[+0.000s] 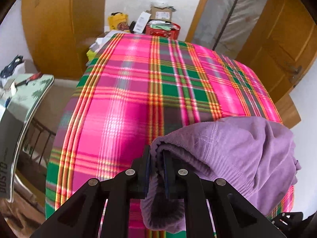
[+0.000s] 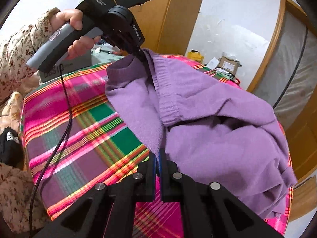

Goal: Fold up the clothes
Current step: 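Lower the sweater onto the bed and open both tools, then grasp the sweater again with the left tool while the right tool presses it down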

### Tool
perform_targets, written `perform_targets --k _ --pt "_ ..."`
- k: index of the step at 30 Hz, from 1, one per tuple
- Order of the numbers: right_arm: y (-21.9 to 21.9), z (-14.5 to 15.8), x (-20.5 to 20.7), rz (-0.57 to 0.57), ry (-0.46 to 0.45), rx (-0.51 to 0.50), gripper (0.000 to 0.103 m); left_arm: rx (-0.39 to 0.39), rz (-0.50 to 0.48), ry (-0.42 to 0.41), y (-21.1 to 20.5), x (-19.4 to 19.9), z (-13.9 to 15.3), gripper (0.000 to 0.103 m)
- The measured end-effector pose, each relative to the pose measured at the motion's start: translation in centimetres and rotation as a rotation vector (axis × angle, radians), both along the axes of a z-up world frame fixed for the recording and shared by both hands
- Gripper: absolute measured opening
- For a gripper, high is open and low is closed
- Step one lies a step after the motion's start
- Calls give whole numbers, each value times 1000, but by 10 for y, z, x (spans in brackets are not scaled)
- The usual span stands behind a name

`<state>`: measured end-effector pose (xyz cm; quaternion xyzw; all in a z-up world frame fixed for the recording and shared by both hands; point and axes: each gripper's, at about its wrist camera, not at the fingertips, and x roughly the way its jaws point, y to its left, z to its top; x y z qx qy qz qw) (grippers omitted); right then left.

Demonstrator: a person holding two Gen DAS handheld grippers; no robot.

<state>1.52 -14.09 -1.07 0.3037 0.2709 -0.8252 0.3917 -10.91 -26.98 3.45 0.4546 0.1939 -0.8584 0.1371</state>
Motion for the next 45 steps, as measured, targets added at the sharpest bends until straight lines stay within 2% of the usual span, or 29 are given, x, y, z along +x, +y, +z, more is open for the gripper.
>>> perform_targets --k 5,10,13,15,18,22,23,25,27,28,31,35,39,45 --pt "-1 -8 1 31 -30 -5 2 21 37 -27 -9 13 -13 12" --pt "0 -13 -10 20 -62 -5 3 -19 32 -50 -2 15 -21 15" --pt "10 -7 -15 7 -68 -42 5 -34 15 -57 2 16 -21 18" --pt "16 0 -17 -3 -66 -65 8 -50 -6 -64 3 21 -20 26" --pt "38 17 -25 -31 -59 -125 11 -106 -30 -55 9 34 -17 34" --pt "73 44 -44 -106 -28 -197 13 -234 -32 -32 18 51 -1 38" --pt "79 48 -48 -130 -7 -195 15 -272 -48 -16 24 54 6 40" --pt "90 53 -61 -193 41 -180 30 -312 -108 34 41 58 18 46" --pt "97 53 -73 -242 66 -167 34 -336 -180 80 61 58 27 61" --pt "102 54 -82 -267 65 -168 34 -354 -214 97 74 55 30 63" --pt "100 52 -94 -282 69 -147 34 -384 -320 112 108 42 29 64" --pt "93 48 -105 -274 93 -112 34 -407 -422 86 147 19 16 64" --pt "87 47 -112 -282 135 -70 35 -429 -453 75 171 7 8 65" --pt "87 35 -127 -244 130 35 37 -495 -440 23 183 -3 -6 67"
